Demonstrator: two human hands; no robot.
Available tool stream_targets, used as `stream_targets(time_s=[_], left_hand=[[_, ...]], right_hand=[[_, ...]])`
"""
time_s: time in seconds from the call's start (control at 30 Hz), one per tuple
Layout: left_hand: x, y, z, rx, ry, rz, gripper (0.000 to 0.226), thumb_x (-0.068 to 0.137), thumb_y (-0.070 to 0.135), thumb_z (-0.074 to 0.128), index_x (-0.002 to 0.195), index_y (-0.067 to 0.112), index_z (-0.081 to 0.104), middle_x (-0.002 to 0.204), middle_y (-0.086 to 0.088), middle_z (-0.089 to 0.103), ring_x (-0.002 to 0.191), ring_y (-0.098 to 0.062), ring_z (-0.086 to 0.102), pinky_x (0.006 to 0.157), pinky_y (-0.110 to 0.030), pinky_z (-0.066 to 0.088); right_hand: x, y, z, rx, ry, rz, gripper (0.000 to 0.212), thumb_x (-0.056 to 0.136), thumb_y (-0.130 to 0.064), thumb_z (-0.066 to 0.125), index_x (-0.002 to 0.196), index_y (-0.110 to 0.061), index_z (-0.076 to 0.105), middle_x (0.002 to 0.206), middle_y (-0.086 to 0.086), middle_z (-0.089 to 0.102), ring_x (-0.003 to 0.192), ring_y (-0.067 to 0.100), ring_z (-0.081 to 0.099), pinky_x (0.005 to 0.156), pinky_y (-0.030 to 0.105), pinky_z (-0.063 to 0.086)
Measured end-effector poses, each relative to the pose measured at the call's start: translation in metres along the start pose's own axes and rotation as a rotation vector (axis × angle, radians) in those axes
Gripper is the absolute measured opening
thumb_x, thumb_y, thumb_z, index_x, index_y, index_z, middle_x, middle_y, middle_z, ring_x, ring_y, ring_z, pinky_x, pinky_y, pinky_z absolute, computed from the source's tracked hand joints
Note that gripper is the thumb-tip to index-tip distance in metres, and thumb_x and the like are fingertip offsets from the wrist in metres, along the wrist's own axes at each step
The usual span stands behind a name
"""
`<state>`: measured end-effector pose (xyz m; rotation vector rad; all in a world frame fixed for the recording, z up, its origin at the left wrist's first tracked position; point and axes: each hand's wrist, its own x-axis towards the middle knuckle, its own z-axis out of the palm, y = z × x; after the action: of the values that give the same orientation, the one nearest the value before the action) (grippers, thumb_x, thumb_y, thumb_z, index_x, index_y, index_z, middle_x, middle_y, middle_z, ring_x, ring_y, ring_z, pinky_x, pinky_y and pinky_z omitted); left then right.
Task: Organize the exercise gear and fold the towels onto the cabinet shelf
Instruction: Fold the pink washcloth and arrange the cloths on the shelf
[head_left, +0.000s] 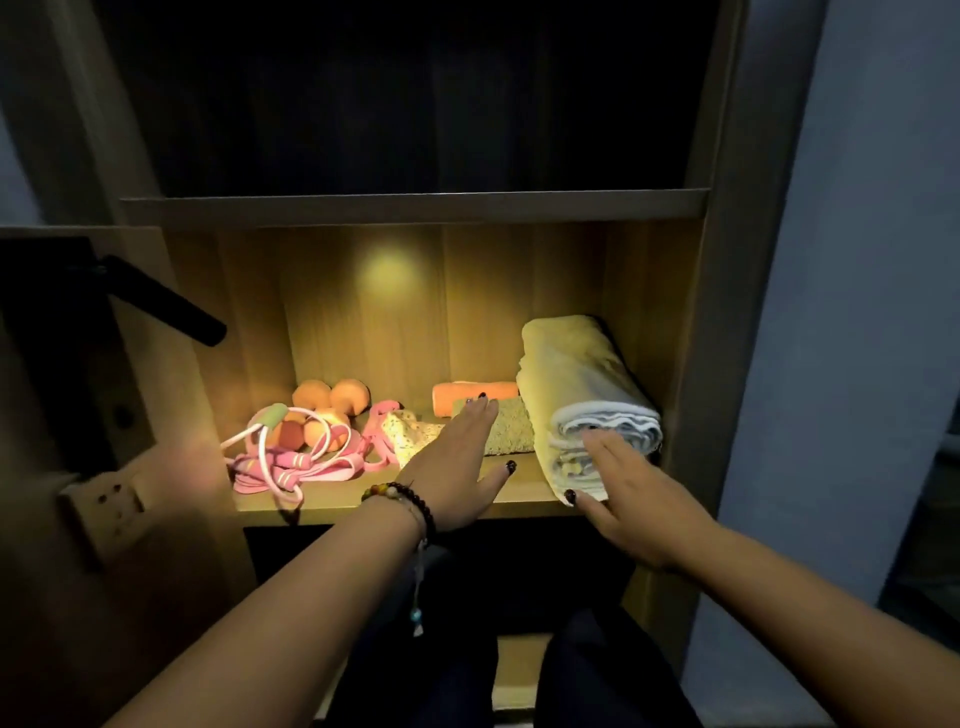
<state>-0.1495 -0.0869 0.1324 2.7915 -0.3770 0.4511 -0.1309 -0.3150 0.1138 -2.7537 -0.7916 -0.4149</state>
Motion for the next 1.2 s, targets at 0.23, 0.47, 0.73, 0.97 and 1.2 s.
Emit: stream_targets(time_s=[0.23,0.47,0.73,0.97,1.2], left_hand=[[-0.007,0.059,0.002,-0.053,-0.058,0.065,0.077,0.098,0.039,0.048,0.154,0.011,0.002,0.163,-0.004,0.0,0.149,-0.015,0.0,0.12,-0.031,0.011],[0.033,0.119,0.026,-0.127,-0.014,0.216,0.076,0.097,0.033,0.049,0.153,0.01,0.004,0.162,-0.004,0.002,0.149,-0.016,-0.001,0.121,-0.034,0.012],[0.087,0.135,0.081,-0.105,-0.166,0.357,0.076,0.098,0.035,0.047,0.154,0.012,0.002,0.163,-0.004,-0.001,0.149,-0.015,-0.004,0.118,-0.029,0.002],[0.163,0.149,0.117,-0.128,-0.279,0.544,0.073,0.099,0.032,0.045,0.154,0.011,0.002,0.162,-0.005,0.001,0.149,-0.014,-0.003,0.112,-0.022,0.0],[0.246,0.195,0.124,-0.176,-0.437,0.724,0.071,0.099,0.027,0.046,0.153,0.008,0.005,0.162,-0.008,0.002,0.149,-0.015,-0.003,0.118,-0.028,0.007]], right_hand=[[-0.053,0.025,-0.033,-0.053,0.048,0.08,0.07,0.096,-0.048,0.043,0.151,-0.017,0.014,0.157,0.001,0.021,0.145,0.018,0.019,0.113,0.031,0.025],[-0.08,0.081,-0.028,-0.079,-0.026,0.277,0.074,0.097,-0.049,0.042,0.153,-0.017,0.008,0.161,0.001,0.011,0.148,0.018,0.009,0.116,0.034,0.018],[-0.099,0.14,-0.024,-0.115,-0.042,0.451,0.074,0.094,-0.05,0.047,0.15,-0.012,0.017,0.153,0.008,0.028,0.137,0.024,0.032,0.113,0.036,0.027],[-0.079,0.189,-0.029,-0.067,-0.047,0.598,0.074,0.096,-0.042,0.049,0.151,-0.007,0.015,0.152,0.011,0.029,0.14,0.025,0.028,0.114,0.03,0.021],[-0.04,0.237,-0.065,0.003,-0.07,0.743,0.061,0.094,-0.033,0.055,0.144,-0.009,0.031,0.142,0.013,0.042,0.131,0.026,0.037,0.107,0.028,0.027]])
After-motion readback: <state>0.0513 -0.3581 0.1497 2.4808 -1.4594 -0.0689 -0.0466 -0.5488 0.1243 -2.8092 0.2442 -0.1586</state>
